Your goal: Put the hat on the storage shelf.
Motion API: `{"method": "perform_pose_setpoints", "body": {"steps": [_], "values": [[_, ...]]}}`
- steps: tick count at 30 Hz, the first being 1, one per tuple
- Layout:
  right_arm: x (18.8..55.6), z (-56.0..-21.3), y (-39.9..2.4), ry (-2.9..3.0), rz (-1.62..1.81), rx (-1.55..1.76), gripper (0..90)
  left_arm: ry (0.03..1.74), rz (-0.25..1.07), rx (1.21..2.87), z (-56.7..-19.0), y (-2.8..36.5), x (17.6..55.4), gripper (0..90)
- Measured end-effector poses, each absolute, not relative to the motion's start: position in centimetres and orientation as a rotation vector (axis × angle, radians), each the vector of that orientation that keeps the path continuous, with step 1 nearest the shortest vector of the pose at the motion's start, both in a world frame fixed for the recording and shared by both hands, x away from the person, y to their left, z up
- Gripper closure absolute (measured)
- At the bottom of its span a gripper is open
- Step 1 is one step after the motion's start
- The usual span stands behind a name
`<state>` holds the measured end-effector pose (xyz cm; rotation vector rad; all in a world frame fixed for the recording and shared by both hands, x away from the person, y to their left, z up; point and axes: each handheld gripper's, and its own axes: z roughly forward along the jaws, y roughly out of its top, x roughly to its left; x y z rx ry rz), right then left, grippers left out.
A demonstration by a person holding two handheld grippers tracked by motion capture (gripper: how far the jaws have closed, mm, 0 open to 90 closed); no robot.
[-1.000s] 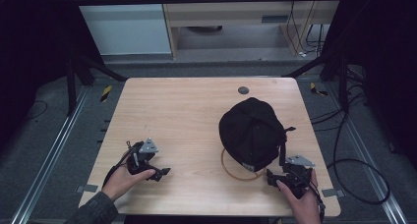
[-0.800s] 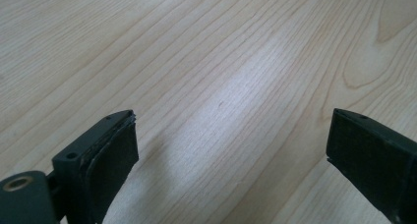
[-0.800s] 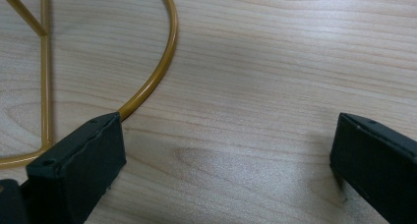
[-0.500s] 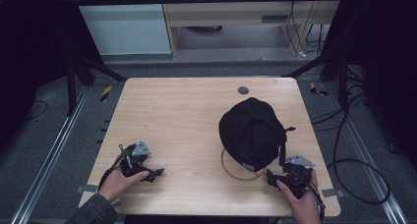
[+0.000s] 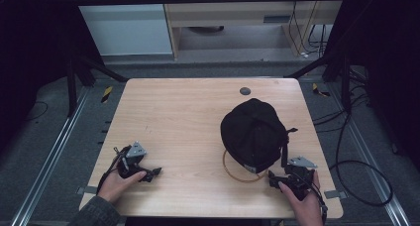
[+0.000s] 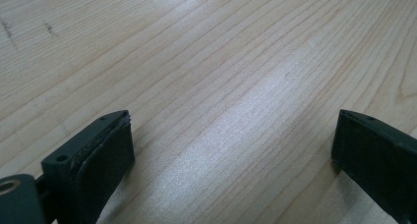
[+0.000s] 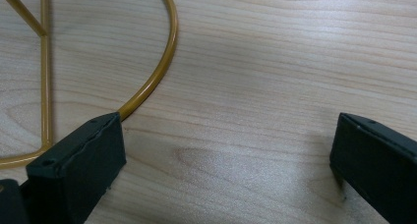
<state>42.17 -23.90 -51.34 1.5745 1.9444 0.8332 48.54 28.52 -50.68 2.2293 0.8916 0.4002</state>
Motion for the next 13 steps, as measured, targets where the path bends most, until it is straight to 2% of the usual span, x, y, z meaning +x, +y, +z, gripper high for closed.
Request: {"method": "perform_pose_setpoints", "body": {"steps": [13], "values": [[42.17, -51.34, -23.9, 1.944, 0.833, 1.574, 0.4, 0.899, 0.401, 2.216, -50.81, 28.96, 48.14, 0.4]]}}
